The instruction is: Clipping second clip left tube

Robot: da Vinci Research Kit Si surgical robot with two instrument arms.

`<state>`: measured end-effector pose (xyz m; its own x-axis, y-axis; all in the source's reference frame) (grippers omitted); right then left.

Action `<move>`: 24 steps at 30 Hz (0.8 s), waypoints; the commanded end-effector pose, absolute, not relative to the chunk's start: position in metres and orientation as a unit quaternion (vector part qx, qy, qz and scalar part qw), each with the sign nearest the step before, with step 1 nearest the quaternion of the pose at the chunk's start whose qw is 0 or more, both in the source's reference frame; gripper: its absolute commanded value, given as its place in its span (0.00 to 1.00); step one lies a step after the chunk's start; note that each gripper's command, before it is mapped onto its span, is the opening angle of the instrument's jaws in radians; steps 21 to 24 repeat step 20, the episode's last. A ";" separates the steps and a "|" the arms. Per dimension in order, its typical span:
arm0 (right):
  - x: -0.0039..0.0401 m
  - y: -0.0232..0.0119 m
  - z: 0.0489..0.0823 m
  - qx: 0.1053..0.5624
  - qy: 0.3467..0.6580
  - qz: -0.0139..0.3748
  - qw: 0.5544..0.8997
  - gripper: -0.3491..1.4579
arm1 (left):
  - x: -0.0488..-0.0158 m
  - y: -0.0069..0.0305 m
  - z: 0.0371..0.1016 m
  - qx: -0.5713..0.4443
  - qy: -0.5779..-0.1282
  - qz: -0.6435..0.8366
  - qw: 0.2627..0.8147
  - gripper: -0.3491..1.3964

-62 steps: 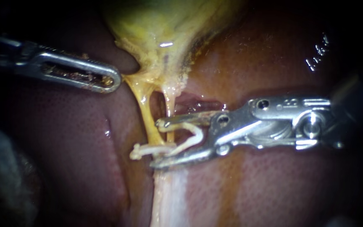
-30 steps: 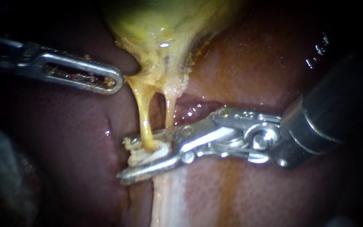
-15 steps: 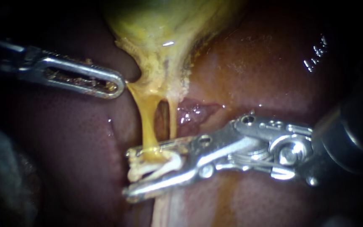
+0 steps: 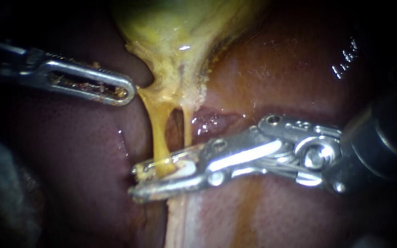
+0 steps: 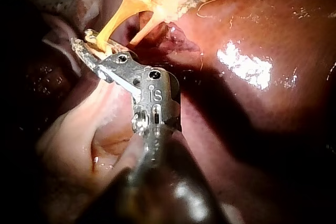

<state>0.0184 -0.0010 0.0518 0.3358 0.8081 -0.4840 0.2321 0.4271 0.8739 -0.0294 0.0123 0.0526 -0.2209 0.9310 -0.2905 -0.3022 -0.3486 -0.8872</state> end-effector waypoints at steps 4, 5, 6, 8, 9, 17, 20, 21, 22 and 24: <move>0.0181 -0.0011 0.0517 0.508 0.514 0.242 0.647 0.00 | -0.0294 0.0123 0.0526 -0.438 -0.359 0.694 0.444 0.00; 0.0180 -0.0011 0.0517 0.512 0.510 0.248 0.645 0.00 | -0.0294 0.0123 0.0526 -0.438 -0.359 0.694 0.444 0.00; 0.0179 -0.0011 0.0518 0.515 0.507 0.252 0.644 0.00 | -0.0294 0.0123 0.0526 -0.438 -0.359 0.694 0.444 0.00; 0.0178 -0.0011 0.0518 0.515 0.507 0.251 0.644 0.00 | -0.0294 0.0123 0.0526 -0.438 -0.359 0.694 0.444 0.00; 0.0177 -0.0011 0.0518 0.515 0.506 0.251 0.645 0.00 | -0.0294 0.0123 0.0526 -0.438 -0.359 0.694 0.444 0.00; 0.0177 -0.0011 0.0520 0.514 0.504 0.251 0.647 0.00 | -0.0293 0.0124 0.0528 -0.439 -0.359 0.694 0.444 0.00; 0.0177 -0.0012 0.0521 0.515 0.503 0.253 0.647 0.00 | -0.0293 0.0124 0.0528 -0.439 -0.359 0.694 0.444 0.00; 0.0177 -0.0012 0.0521 0.515 0.503 0.253 0.647 0.00 | -0.0293 0.0124 0.0528 -0.439 -0.359 0.694 0.444 0.00; 0.0177 -0.0012 0.0521 0.515 0.503 0.253 0.647 0.00 | -0.0293 0.0124 0.0528 -0.439 -0.359 0.694 0.444 0.00; 0.0177 -0.0012 0.0521 0.515 0.503 0.253 0.647 0.00 | -0.0293 0.0124 0.0528 -0.439 -0.359 0.694 0.444 0.00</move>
